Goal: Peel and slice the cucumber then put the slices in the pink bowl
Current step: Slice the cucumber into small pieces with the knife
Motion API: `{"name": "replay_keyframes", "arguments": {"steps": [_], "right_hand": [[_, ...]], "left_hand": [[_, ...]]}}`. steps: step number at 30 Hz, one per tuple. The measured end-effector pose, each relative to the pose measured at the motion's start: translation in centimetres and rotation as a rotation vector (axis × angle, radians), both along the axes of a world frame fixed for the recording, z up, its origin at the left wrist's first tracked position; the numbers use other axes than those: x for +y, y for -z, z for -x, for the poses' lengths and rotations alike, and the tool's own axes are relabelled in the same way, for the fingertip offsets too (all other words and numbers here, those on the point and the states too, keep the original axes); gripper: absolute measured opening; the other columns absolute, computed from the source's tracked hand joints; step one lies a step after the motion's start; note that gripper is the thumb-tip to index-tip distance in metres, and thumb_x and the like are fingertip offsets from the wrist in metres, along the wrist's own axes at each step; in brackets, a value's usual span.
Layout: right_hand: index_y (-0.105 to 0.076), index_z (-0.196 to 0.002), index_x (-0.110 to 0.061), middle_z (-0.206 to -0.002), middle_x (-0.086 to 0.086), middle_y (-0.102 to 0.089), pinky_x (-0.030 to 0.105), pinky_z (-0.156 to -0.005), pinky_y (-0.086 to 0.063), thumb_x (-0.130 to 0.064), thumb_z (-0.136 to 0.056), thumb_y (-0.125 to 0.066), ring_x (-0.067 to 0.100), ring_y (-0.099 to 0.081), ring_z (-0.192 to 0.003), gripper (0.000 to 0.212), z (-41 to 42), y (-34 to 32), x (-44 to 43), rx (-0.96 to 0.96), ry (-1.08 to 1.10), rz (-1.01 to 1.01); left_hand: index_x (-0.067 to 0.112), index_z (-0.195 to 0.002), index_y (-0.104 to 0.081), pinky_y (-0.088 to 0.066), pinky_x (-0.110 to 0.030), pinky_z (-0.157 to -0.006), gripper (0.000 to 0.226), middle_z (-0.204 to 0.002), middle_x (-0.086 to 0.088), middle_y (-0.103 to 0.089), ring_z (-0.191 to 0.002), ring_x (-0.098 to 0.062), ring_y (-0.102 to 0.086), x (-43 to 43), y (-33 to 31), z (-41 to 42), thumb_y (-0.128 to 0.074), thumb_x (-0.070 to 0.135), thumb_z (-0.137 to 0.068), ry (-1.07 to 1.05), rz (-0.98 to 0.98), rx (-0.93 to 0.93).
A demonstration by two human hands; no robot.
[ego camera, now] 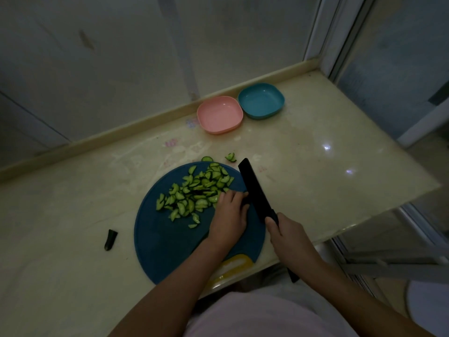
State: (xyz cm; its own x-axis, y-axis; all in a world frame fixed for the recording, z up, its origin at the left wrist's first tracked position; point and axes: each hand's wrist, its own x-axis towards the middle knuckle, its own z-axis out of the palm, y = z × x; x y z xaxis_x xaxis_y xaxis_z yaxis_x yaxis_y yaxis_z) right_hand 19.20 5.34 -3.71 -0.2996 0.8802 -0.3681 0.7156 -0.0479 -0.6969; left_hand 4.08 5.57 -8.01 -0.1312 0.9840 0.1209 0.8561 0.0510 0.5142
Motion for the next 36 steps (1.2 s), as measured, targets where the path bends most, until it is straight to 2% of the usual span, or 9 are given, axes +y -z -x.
{"name": "replay_keyframes", "arguments": {"steps": [3,9,12,15,20,24,26,31,36], "right_hand": [[-0.042,-0.074,-0.016,-0.071,0.004,-0.053,0.027,-0.05,-0.03,-0.032,-0.1,-0.034,0.013,-0.048,-0.06,0.032,0.2,-0.1,0.0,-0.02,-0.005,-0.013],[-0.043,-0.076,-0.013,-0.066,-0.001,-0.048,0.028,-0.049,-0.027,-0.031,-0.1,-0.034,0.012,-0.046,-0.059,0.031,0.3,0.4,-0.2,-0.037,-0.005,-0.031],[-0.043,-0.075,-0.015,-0.067,0.0,-0.049,0.021,-0.047,-0.029,-0.031,-0.1,-0.034,0.011,-0.046,-0.059,0.031,0.4,0.6,-0.1,-0.029,-0.005,-0.023],[-0.043,-0.076,-0.014,-0.069,0.001,-0.049,0.029,-0.05,-0.026,-0.029,-0.1,-0.034,0.015,-0.048,-0.061,0.03,0.7,1.1,0.2,-0.03,-0.019,-0.012],[-0.039,-0.072,-0.017,-0.063,-0.002,-0.044,0.018,-0.046,-0.028,-0.029,-0.101,-0.034,0.008,-0.041,-0.054,0.031,1.5,1.5,0.6,-0.042,-0.028,-0.023],[-0.034,-0.067,-0.022,-0.063,-0.004,-0.043,0.029,-0.048,-0.023,-0.028,-0.1,-0.035,0.01,-0.042,-0.056,0.034,0.9,1.2,0.5,-0.043,-0.032,-0.025],[-0.033,-0.066,-0.024,-0.063,-0.005,-0.042,0.028,-0.048,-0.025,-0.028,-0.1,-0.035,0.005,-0.041,-0.055,0.034,0.6,0.9,0.4,-0.04,-0.034,-0.039],[-0.033,-0.066,-0.025,-0.063,-0.006,-0.043,0.011,-0.046,-0.032,-0.029,-0.1,-0.034,0.0,-0.04,-0.056,0.034,0.2,0.3,0.2,-0.035,-0.03,-0.055],[-0.041,-0.074,-0.016,-0.064,-0.004,-0.044,0.021,-0.045,-0.029,-0.03,-0.1,-0.034,0.005,-0.041,-0.056,0.031,0.4,0.5,0.0,-0.04,-0.032,-0.052]], "left_hand": [[0.005,-0.109,-0.06,-0.031,-0.027,-0.076,0.023,-0.091,-0.011,-0.055,-0.087,-0.028,-0.05,0.0,0.0,0.0,-0.061,0.01,-0.086,-0.002,-0.003,0.0],[0.004,-0.106,-0.061,-0.031,-0.027,-0.075,0.022,-0.088,-0.011,-0.056,-0.084,-0.028,-0.05,-0.1,0.2,0.1,-0.063,0.008,-0.084,0.004,-0.012,0.005],[0.004,-0.105,-0.061,-0.03,-0.026,-0.075,0.022,-0.089,-0.011,-0.056,-0.084,-0.028,-0.05,0.0,0.3,0.1,-0.064,0.007,-0.083,0.013,-0.015,0.004],[0.004,-0.105,-0.062,-0.03,-0.026,-0.075,0.022,-0.089,-0.011,-0.058,-0.084,-0.029,-0.052,0.1,0.4,0.2,-0.065,0.007,-0.083,0.008,-0.007,-0.007],[0.004,-0.107,-0.062,-0.031,-0.026,-0.076,0.022,-0.091,-0.012,-0.058,-0.086,-0.029,-0.052,0.0,0.2,0.1,-0.063,0.009,-0.085,-0.002,0.004,-0.002],[0.005,-0.107,-0.06,-0.037,-0.03,-0.078,0.02,-0.094,-0.011,-0.056,-0.089,-0.027,-0.049,0.0,0.1,0.0,-0.06,0.012,-0.088,-0.007,0.012,0.006],[0.005,-0.105,-0.06,-0.035,-0.029,-0.077,0.019,-0.093,-0.011,-0.056,-0.089,-0.027,-0.049,0.0,0.0,0.0,-0.061,0.012,-0.087,-0.014,0.01,0.002],[0.006,-0.105,-0.059,-0.035,-0.028,-0.078,0.018,-0.095,-0.011,-0.056,-0.092,-0.025,-0.048,0.0,0.0,0.0,-0.06,0.014,-0.089,-0.03,0.017,-0.014],[0.006,-0.102,-0.059,-0.038,-0.032,-0.079,0.016,-0.095,-0.011,-0.056,-0.091,-0.026,-0.048,0.0,-0.1,-0.1,-0.059,0.014,-0.089,-0.031,0.022,-0.014]]}}
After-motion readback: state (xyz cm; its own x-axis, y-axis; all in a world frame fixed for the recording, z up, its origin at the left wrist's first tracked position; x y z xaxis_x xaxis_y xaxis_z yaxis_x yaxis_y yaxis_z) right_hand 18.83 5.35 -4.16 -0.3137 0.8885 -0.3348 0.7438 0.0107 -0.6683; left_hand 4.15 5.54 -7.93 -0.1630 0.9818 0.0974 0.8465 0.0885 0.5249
